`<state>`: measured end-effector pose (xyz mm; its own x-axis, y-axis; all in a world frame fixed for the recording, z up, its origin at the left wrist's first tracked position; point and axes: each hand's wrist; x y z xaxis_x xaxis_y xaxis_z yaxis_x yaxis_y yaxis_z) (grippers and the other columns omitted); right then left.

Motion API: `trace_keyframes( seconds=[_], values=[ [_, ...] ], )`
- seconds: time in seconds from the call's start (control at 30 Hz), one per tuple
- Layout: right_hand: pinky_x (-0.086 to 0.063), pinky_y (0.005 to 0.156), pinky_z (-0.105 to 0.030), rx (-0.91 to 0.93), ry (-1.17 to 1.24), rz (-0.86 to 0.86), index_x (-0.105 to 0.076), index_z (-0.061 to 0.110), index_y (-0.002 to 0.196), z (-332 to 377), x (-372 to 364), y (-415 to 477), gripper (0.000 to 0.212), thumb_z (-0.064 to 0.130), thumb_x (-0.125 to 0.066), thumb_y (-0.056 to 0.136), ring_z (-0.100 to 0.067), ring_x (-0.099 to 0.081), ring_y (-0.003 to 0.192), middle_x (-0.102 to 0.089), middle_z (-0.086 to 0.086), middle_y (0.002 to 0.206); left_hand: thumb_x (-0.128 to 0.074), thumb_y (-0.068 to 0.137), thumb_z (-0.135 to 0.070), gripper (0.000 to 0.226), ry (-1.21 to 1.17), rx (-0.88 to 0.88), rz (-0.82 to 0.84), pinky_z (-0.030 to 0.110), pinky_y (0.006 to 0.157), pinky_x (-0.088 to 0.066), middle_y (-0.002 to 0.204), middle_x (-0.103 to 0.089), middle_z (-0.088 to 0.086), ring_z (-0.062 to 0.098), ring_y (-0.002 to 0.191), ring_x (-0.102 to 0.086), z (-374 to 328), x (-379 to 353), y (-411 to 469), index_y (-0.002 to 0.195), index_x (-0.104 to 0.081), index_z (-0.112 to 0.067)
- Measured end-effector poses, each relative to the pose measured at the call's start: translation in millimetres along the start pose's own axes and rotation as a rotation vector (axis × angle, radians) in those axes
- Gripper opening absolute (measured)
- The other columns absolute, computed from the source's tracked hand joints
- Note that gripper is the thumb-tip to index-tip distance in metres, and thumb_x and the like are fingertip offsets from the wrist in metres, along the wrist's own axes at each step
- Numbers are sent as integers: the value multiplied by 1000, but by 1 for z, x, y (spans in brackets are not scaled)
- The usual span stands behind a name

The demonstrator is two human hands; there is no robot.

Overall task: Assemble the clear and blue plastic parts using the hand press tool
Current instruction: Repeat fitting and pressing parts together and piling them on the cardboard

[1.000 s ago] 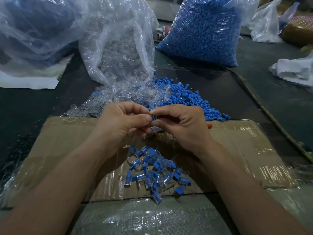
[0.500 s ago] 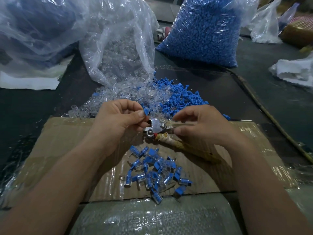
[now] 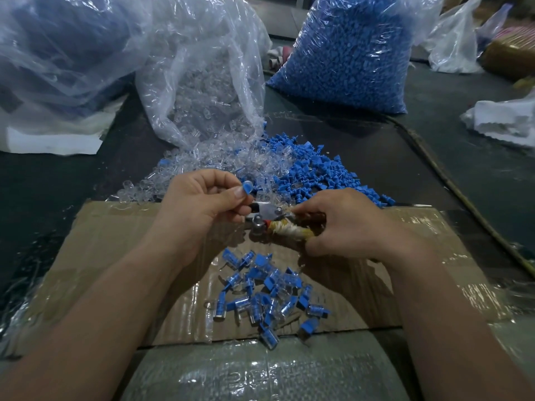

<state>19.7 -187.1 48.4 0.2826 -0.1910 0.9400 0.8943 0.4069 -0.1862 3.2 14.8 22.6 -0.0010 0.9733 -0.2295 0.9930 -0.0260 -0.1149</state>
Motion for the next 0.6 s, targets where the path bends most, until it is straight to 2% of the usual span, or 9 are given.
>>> trace_keyframes(
  seconds=[0.1, 0.17, 0.3, 0.43, 0.53, 0.6],
  values=[
    [-41, 64, -25, 3, -63, -55, -62, 27, 100, 5, -4, 5, 26, 29, -66, 74, -5, -48, 75, -55, 11, 81, -60, 67, -1, 9, -23, -4, -7, 17, 48, -52, 61, -68, 8, 12, 53, -64, -1, 0, 0, 76, -59, -3],
    [-44, 66, -29, -7, -101, -105, -58, 27, 93, 6, -8, 8, 17, 24, -62, 78, -9, -50, 77, -55, 9, 82, -60, 62, -6, 16, -40, -2, -11, 17, 48, -52, 62, -68, 8, 12, 53, -64, -1, 1, 0, 77, -59, -3],
    [-39, 65, -27, -37, -82, -175, -51, 28, 92, 1, -15, 10, 17, 21, -60, 80, -8, -46, 78, -49, 9, 85, -61, 61, -8, 17, -44, -16, -34, 17, 49, -52, 64, -68, 9, 12, 55, -64, 0, 0, 0, 78, -60, -3],
    [-29, 59, -20, -35, -13, -335, -46, 24, 90, -7, -12, 8, 17, 19, -60, 81, -9, -39, 76, -44, 7, 85, -60, 64, -5, 13, -25, -42, -30, 17, 47, -51, 61, -68, 7, 11, 53, -64, 0, -1, 1, 77, -58, -3],
    [-26, 57, -20, -4, 87, -430, -40, 27, 92, -2, -12, 5, 20, 28, -59, 85, -7, -38, 69, -42, 10, 80, -59, 71, -1, 7, -21, -67, -35, 17, 48, -51, 61, -68, 6, 11, 53, -64, 1, -3, 0, 77, -58, -4],
    [-26, 53, -21, 15, 162, -435, -39, 28, 92, 3, -13, 4, 19, 34, -56, 87, -4, -41, 65, -44, 13, 76, -58, 73, -1, 6, -3, -99, -45, 17, 51, -52, 62, -68, 5, 11, 55, -64, 1, -3, 0, 77, -58, -5]
  ],
)
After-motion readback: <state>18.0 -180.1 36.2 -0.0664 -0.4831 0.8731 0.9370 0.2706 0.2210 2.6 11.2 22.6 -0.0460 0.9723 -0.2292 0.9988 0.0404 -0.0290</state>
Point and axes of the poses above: each hand's wrist, its own y-axis towards the middle knuckle, its own x-axis out of the back of the hand, z = x × y
